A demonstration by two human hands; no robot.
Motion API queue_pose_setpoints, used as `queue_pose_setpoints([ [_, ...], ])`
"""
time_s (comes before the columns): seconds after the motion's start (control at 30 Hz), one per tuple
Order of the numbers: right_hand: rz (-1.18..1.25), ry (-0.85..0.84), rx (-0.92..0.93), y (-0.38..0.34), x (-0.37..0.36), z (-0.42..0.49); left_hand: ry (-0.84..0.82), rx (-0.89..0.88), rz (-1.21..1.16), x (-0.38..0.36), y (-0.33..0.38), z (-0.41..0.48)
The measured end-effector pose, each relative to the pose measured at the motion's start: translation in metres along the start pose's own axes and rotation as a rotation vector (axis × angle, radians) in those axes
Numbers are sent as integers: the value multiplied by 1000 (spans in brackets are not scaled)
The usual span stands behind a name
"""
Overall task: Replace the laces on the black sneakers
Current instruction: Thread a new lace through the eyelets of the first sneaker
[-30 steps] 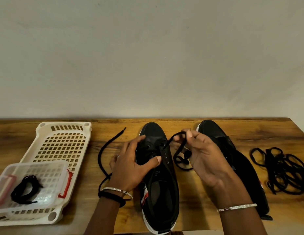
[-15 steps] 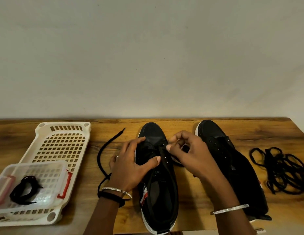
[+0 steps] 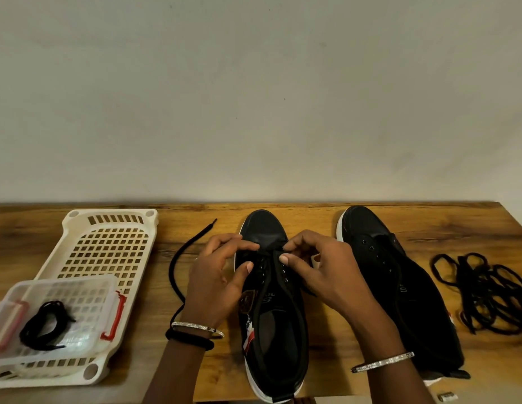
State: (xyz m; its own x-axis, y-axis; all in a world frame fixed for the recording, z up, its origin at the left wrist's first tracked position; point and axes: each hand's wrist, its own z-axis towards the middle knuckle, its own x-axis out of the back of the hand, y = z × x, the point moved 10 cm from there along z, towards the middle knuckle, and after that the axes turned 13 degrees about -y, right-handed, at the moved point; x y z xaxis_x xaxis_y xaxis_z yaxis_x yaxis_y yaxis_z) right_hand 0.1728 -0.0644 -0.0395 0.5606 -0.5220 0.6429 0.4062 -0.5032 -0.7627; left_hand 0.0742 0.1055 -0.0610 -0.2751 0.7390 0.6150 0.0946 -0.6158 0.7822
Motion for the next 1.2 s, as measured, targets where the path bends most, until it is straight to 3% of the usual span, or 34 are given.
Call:
queue_pose_setpoints([
  [0.4, -245, -26, 5, -8, -10, 3, 150, -12, 60, 3, 8, -1],
  [0.57, -180, 21, -10, -2, -14, 4, 240, 63, 23, 17, -1, -5],
  [0.97, 177, -82, -55, 10, -11, 1, 98, -1, 41, -2, 3, 3],
  [1.2, 19, 45, -30, 4, 1, 1, 119, 6, 70, -6, 1, 5],
])
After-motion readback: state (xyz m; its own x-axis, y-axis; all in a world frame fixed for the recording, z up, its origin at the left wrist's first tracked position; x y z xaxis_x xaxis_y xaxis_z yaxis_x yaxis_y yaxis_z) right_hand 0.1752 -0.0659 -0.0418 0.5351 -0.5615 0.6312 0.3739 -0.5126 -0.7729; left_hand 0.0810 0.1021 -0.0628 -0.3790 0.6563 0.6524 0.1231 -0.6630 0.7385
